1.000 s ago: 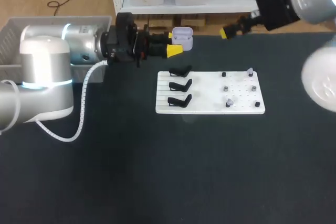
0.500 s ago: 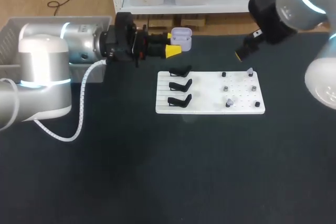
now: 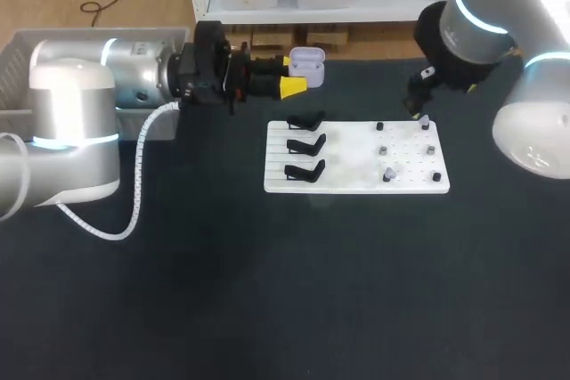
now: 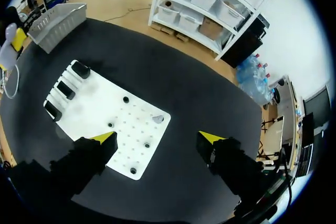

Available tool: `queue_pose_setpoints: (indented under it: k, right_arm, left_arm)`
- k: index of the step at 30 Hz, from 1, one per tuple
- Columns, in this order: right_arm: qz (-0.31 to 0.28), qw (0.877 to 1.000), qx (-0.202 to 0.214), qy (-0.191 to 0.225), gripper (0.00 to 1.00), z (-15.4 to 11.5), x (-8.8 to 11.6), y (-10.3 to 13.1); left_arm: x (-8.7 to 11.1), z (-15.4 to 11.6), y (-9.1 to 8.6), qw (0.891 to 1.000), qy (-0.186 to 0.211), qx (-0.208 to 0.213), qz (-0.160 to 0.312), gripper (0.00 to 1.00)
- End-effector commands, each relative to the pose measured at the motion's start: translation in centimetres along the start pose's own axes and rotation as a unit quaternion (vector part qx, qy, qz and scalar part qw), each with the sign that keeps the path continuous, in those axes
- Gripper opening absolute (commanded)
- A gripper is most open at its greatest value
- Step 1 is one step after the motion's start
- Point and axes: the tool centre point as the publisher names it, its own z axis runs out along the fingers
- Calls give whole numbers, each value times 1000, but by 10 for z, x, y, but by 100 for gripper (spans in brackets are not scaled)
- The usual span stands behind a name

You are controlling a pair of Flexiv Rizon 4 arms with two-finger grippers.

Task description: Pick up each earbud case from the left stands, insert the matching earbuds, close the lid, and place the case in the box.

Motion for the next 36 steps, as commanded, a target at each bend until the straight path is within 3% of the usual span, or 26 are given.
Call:
queue_pose_setpoints:
  k: [1,11,20,36]
  right_arm:
    - [30,999,31,22,100,11,-10,5]
    - [97,990,70,71,100,23,-7,7]
    - [148,982,53,104,100,36,-7,4]
    - [160,981,49,101,100,36,-7,3]
  left_arm:
    - [0,0,-2,1000,0,-3,1,0]
    - [0,0,-2,1000,0,-3,1,0]
    - [0,0,-2,1000,0,-3,1,0]
    - [0,0,-2,1000,0,-3,1,0]
